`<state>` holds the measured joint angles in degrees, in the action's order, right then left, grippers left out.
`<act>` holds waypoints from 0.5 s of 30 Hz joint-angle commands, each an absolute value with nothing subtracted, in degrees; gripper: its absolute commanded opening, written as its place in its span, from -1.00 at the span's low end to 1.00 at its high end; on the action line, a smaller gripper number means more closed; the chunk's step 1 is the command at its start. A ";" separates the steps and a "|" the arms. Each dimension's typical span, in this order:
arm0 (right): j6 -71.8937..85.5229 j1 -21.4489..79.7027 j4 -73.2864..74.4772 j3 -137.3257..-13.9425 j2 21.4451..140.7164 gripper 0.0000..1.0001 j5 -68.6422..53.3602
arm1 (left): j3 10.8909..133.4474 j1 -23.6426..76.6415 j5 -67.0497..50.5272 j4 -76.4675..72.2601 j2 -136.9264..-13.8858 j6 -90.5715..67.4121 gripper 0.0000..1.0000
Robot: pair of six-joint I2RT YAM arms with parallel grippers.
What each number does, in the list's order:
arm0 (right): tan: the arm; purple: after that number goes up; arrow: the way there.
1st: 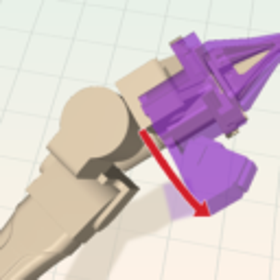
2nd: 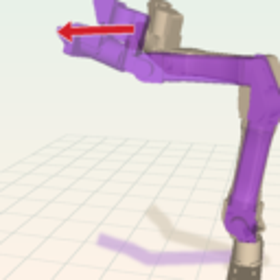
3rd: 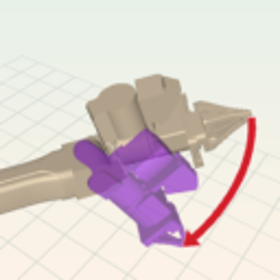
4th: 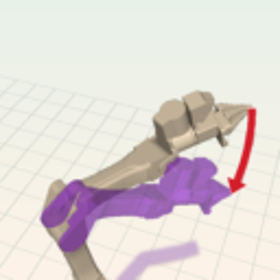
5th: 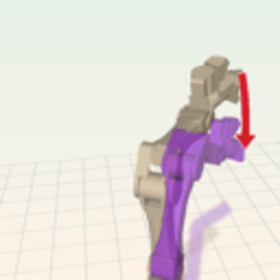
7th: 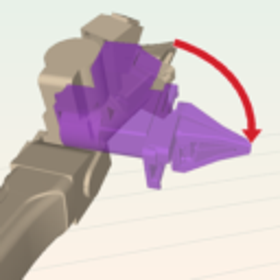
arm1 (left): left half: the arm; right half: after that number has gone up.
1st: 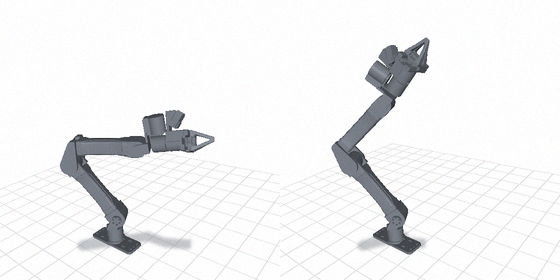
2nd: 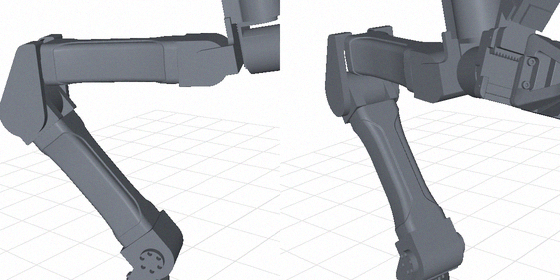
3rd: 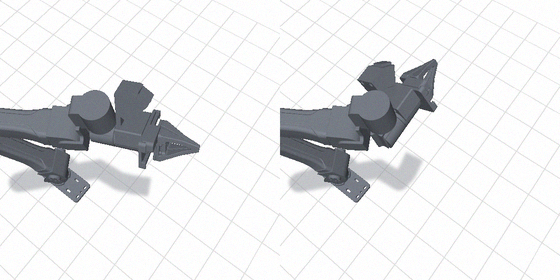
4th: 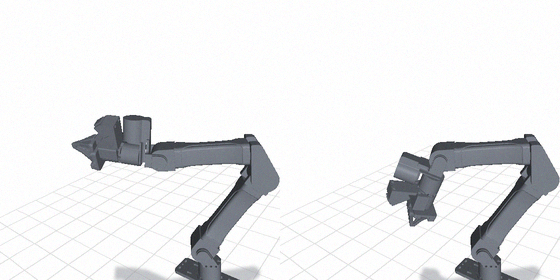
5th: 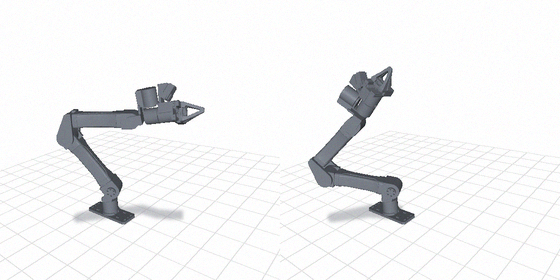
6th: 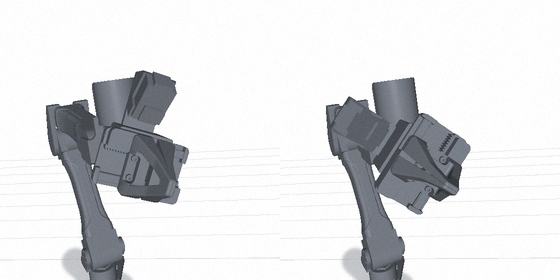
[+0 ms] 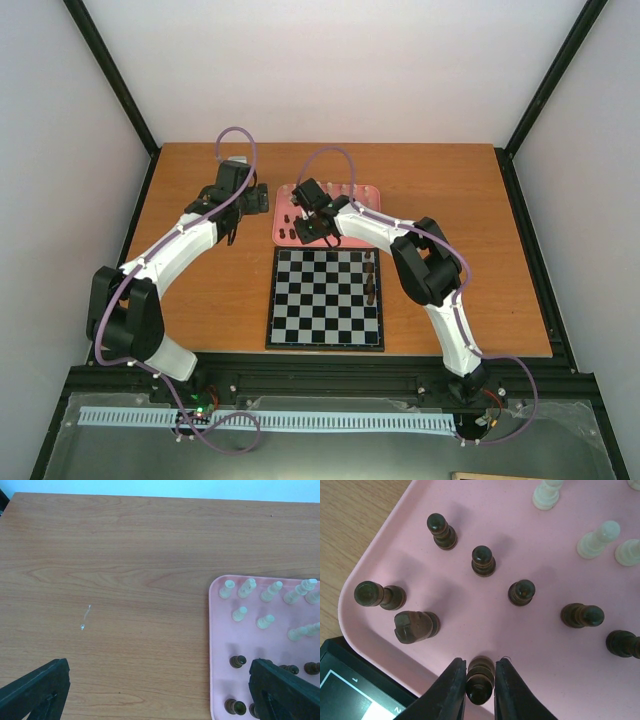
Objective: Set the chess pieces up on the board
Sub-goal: Pick up the chess piece from the storage box.
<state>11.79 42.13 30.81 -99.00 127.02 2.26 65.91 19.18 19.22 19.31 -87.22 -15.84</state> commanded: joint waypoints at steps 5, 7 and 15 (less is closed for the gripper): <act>11.91 42.10 30.99 -98.78 126.83 -0.86 1.89 | 67.00 19.07 19.95 18.87 -87.46 -15.90 0.99; 12.03 42.10 30.67 -98.67 126.47 -0.88 2.05 | 66.97 19.07 19.93 18.89 -87.51 -15.86 0.99; 11.78 42.10 27.03 -95.92 119.60 -0.93 4.36 | 66.88 19.07 20.00 18.87 -87.12 -15.90 0.99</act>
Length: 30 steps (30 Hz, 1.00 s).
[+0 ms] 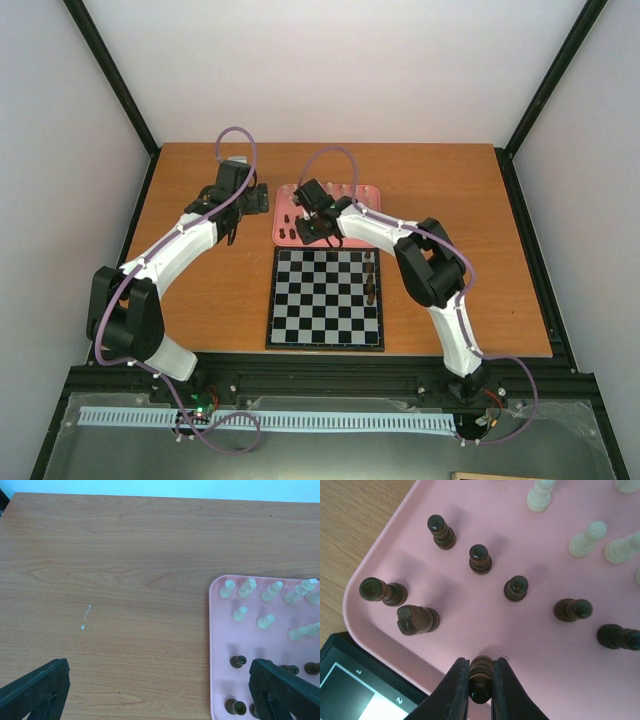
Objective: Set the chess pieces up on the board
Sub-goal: Pick up the chess piece from the storage box, then place the chess piece on the chessboard.
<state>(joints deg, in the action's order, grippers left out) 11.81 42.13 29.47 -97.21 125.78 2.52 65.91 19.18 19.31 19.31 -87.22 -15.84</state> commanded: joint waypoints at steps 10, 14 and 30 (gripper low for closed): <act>13.95 42.75 29.29 -88.34 106.01 -0.92 9.00 | 66.97 19.07 19.97 18.69 -87.32 -15.65 0.99; 15.73 45.22 31.96 -82.10 98.92 -0.92 12.37 | 67.07 19.07 19.61 18.87 -87.58 -15.69 0.99; 34.15 54.95 49.69 -54.22 67.27 -0.91 17.43 | 67.52 19.06 19.16 18.94 -88.39 -15.80 0.99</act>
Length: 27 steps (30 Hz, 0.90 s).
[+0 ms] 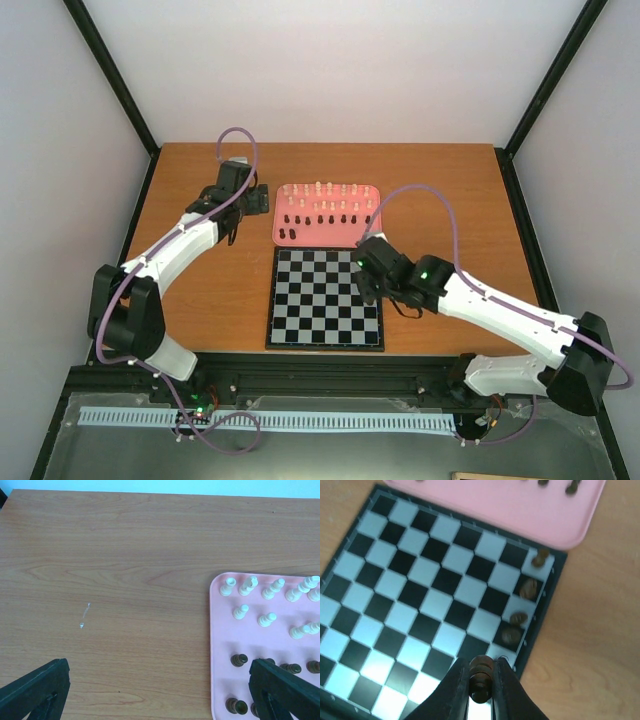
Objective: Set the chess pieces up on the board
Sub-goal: Place the chess piece on the chessboard.
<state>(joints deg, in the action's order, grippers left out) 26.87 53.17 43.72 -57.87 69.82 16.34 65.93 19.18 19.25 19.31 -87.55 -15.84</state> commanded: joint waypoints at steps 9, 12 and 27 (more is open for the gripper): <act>40.71 58.43 49.83 -48.20 64.53 -0.91 16.73 | 67.46 19.07 19.17 18.83 -88.34 -15.85 1.00; 41.42 58.98 47.70 -46.38 65.38 -0.91 16.22 | 67.43 19.12 19.16 18.83 -88.46 -15.91 0.99; 45.14 60.99 36.46 -38.27 66.80 -0.91 21.21 | 67.41 19.07 18.91 18.78 -88.83 -15.97 1.00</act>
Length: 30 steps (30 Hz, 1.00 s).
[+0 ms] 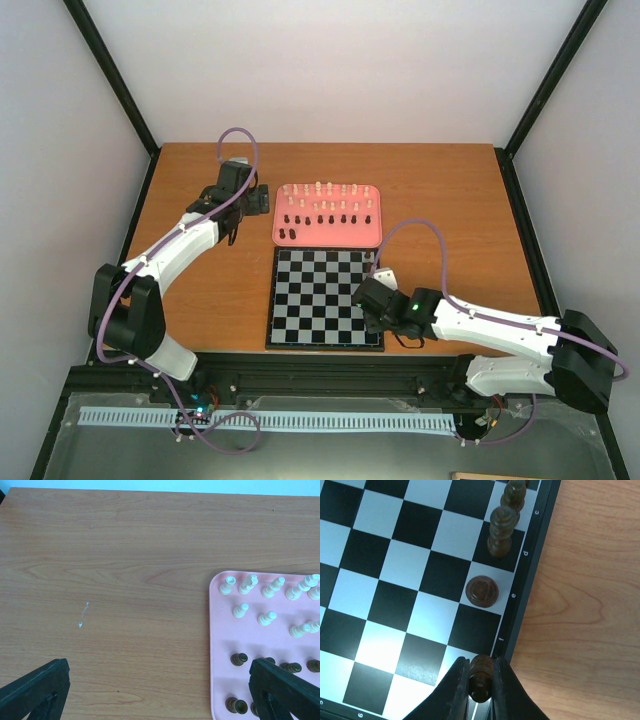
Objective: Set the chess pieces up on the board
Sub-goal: Place the chess piece on the chessboard.
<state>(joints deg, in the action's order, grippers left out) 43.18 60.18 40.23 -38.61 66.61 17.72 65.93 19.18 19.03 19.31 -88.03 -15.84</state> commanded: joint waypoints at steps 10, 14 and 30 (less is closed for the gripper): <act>44.01 61.08 35.10 -39.59 70.76 -0.91 22.95 | 67.52 19.07 19.03 18.78 -89.05 -15.91 0.99; 44.04 61.08 35.20 -40.26 71.36 -0.91 24.07 | 67.64 19.07 19.02 18.81 -89.35 -15.82 0.99; 42.67 61.11 35.05 -42.00 73.74 -0.88 24.07 | 67.85 19.07 19.16 18.80 -89.61 -15.73 0.99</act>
